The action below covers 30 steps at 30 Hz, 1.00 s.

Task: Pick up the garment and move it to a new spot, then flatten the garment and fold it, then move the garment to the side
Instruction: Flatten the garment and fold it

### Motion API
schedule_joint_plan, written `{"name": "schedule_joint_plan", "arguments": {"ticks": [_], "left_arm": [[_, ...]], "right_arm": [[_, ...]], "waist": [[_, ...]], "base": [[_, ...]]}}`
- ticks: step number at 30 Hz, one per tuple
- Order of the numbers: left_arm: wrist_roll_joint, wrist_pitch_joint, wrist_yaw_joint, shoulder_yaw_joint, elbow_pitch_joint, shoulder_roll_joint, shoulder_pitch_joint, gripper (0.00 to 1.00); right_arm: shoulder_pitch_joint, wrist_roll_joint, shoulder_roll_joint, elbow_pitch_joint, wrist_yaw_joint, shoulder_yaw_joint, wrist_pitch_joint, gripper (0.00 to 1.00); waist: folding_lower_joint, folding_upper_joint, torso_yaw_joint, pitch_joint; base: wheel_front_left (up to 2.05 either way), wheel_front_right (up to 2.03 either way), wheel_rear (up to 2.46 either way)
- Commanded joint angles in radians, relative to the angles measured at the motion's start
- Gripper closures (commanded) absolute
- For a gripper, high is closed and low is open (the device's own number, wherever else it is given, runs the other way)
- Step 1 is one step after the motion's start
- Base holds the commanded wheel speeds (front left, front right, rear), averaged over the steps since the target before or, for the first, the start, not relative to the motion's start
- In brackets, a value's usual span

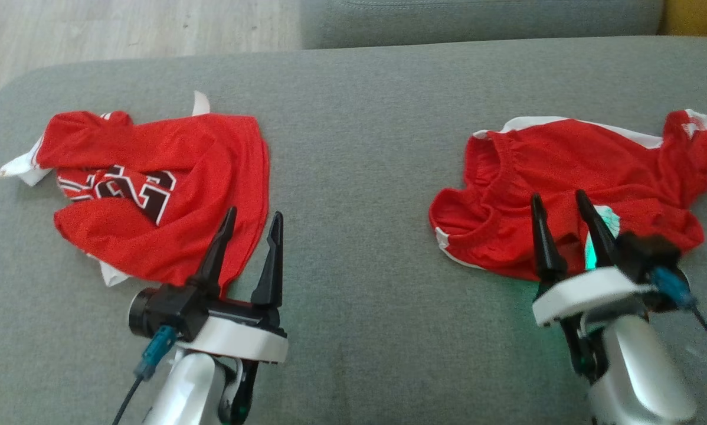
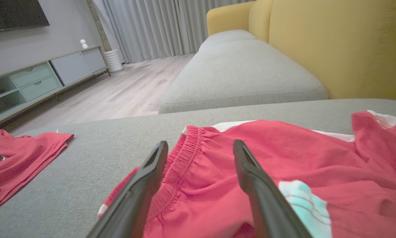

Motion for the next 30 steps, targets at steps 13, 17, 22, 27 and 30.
{"name": "schedule_joint_plan", "arguments": {"ticks": [13,17,22,27,30], "left_arm": [[-0.042,-0.005,0.005,-0.039,-0.029,0.002,-0.073,0.00],[-0.053,-0.005,0.009,-0.055,-0.028,0.002,-0.084,0.00],[-0.073,-0.005,0.017,-0.082,-0.029,0.002,-0.099,0.00],[-0.090,-0.005,0.026,-0.099,-0.031,0.002,-0.102,0.00],[-0.093,-0.005,0.028,-0.104,-0.031,0.002,-0.101,0.00]], "right_arm": [[-0.378,-0.138,-0.002,0.349,-0.001,-0.127,0.250,0.00],[-0.430,-0.179,-0.002,0.424,-0.001,-0.175,0.296,0.00],[-0.501,-0.255,-0.010,0.493,-0.001,-0.232,0.318,1.00],[-0.595,-0.257,-0.012,0.503,-0.001,-0.196,0.190,1.00],[-0.647,-0.241,-0.011,0.522,-0.001,-0.155,0.139,1.00]], "waist": [[0.0000,-0.0001,0.121,0.071],[0.0000,-0.0001,0.149,0.092],[0.0000,-0.0001,0.195,0.117],[0.0000,-0.0001,0.232,0.124],[0.0000,-0.0001,0.243,0.122]], "base": [[0.00,0.00,0.00],[0.00,0.00,0.00],[0.00,0.00,0.00],[0.00,0.00,0.00],[0.00,0.00,0.00]]}}
